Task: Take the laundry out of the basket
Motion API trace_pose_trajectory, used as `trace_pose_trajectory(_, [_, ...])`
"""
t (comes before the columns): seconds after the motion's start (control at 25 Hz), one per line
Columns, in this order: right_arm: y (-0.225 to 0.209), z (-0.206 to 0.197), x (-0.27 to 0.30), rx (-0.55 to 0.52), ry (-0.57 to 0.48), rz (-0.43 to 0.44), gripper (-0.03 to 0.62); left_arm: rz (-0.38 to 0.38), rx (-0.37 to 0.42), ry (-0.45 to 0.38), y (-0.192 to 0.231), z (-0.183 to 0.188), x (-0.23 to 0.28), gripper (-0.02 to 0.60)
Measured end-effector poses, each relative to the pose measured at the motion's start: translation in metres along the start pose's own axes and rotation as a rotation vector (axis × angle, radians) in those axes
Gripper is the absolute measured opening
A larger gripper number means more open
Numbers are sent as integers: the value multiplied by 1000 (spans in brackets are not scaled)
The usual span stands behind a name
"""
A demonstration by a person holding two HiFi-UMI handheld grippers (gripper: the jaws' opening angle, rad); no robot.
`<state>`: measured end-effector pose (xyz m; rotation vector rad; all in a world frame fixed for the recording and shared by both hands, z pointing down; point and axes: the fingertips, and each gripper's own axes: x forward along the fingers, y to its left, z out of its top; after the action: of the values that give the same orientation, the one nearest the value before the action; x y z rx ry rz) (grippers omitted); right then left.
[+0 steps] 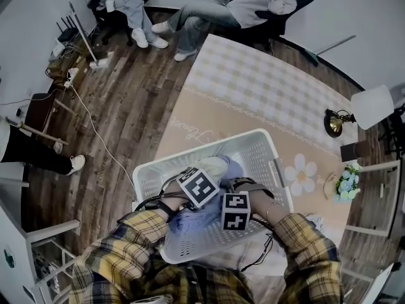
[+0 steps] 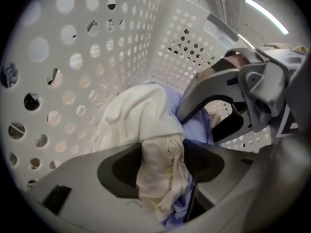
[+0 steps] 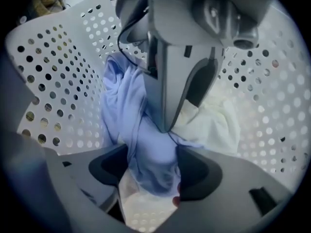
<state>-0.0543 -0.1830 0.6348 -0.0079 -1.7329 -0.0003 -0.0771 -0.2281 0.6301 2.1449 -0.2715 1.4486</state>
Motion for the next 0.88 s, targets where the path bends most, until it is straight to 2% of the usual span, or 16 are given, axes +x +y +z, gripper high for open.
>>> trace_pose_trajectory(0.32, [-3, 3, -5, 32, -26, 5, 155, -32, 76, 34, -11, -4, -1, 178])
trace_pose_trajectory(0.4, [-6, 2, -6, 52, -40, 10, 123, -36, 87, 36, -11, -3, 0, 159])
trace_pose_trajectory(0.64, [-12, 9, -19, 130, -72, 21, 104, -31, 84, 26, -10, 4, -14, 132])
trace_pose_trajectory(0.88, [-22, 13, -35, 173, -88, -9, 103, -22, 65, -17, -6, 14, -28, 123])
